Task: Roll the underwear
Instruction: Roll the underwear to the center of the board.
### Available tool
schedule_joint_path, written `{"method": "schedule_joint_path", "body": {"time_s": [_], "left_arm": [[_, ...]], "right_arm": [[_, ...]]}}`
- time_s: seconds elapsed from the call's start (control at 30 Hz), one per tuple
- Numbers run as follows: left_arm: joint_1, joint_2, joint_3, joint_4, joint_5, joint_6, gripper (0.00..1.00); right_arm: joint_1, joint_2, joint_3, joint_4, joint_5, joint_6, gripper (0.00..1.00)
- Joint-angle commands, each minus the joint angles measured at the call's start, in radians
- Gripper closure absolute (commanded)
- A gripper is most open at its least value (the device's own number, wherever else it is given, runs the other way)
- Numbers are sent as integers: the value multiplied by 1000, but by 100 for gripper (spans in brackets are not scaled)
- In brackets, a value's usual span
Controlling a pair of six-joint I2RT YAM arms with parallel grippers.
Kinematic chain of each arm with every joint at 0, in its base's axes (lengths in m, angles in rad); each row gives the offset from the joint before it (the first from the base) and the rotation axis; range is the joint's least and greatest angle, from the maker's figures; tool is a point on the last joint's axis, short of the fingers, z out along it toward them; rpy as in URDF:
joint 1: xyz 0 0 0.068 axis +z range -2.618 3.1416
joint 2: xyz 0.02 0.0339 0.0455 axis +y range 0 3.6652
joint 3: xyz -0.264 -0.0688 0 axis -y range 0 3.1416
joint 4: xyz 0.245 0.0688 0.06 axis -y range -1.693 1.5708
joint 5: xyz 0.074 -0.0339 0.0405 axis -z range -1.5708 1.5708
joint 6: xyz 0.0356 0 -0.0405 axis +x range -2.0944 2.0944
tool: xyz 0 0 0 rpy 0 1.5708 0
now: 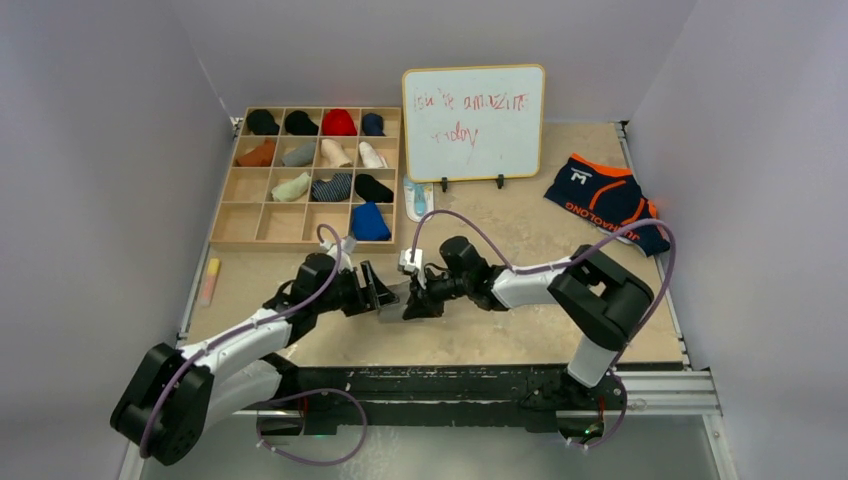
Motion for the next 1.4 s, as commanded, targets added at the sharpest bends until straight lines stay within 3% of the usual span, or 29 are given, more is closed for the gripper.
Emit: {"method": "schedule_joint_path", "body": {"time_s": [0.0, 0.4, 0.53, 0.67, 0.8, 0.9, 1.03, 1.2, 1.37], "left_arm": [[8, -102, -29, -30, -6, -4, 27], [8, -220, -66, -179, -37, -9, 23], [8, -196, -82, -147, -31, -54, 22], [7, -118, -96, -16, -39, -133, 23], [-1, -42, -128, 92, -39, -187, 36], [-4, 28, -126, 95, -55, -174, 56], [-33, 93, -113, 98, -68, -144, 70], [-54, 130, -69, 51, -82, -100, 79], [-56, 151, -35, 11, -89, -66, 80]], "right_arm": [[-49, 99, 62, -123, -192, 190, 100], [-126, 242, 129, -160, -315, 323, 100], [-133, 252, 127, -159, -317, 331, 100], [-134, 269, 126, -153, -305, 343, 100], [-133, 278, 125, -140, -300, 358, 99], [-133, 275, 126, -139, -292, 362, 91], [-133, 257, 132, -149, -258, 364, 77], [-134, 209, 142, -190, -187, 339, 56], [-132, 117, 127, -223, -95, 274, 41]]}}
